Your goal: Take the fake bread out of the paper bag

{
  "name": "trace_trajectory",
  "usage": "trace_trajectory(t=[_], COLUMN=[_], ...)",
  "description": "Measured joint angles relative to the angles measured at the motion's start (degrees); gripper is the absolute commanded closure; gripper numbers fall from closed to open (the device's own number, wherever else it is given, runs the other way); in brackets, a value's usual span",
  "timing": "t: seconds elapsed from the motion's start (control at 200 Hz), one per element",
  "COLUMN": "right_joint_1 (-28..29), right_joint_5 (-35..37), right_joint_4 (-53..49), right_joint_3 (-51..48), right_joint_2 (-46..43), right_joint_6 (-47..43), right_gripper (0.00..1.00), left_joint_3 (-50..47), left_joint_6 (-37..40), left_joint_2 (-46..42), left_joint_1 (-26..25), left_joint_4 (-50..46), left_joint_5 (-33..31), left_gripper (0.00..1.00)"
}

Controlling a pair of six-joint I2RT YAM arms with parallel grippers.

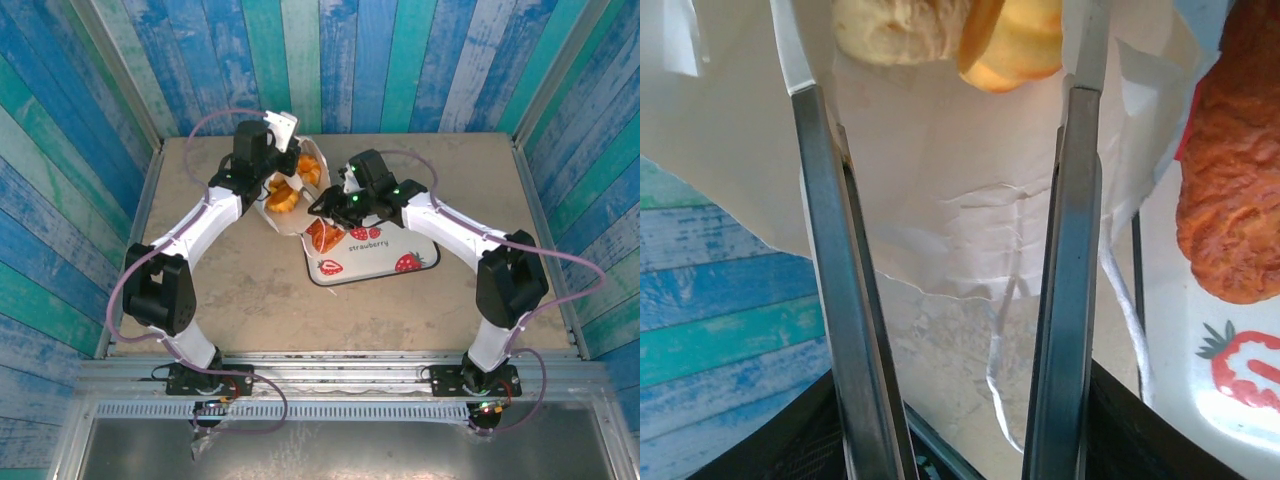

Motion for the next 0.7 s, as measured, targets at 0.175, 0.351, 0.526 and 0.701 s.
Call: trace_trajectory(t=[0.175,0.351,0.526,0.701], right_joint_1=[-0.02,-0.11,-0.11,-0.28], right_joint_5=[0.04,0.66,1.55,2.05], right_joint_4=[0.96,0.9,0.87,1.4], right_joint_3=[0.0,0.0,0.0,0.0], right_joint_2=[1.07,1.18,1.18,1.27], right_joint_6=[1.95,3.3,4.35,6.25], right_gripper=[0.48,0.48,0.48,0.48], left_joint_3=[0.0,-0.02,-0.2,-0.22], left_joint_6=[0.09,0.24,0.26,0.68], left_joint_2=[0.0,0.0,0.0,0.0], left_joint_1=[0.0,-0.02,-0.02,-0.02], left_joint_4=[-0.02,0.02,0.37,0.39], left_joint_5=[0.02,0.26,0.39,0.98], left_gripper=[1.0,1.0,1.0,1.0])
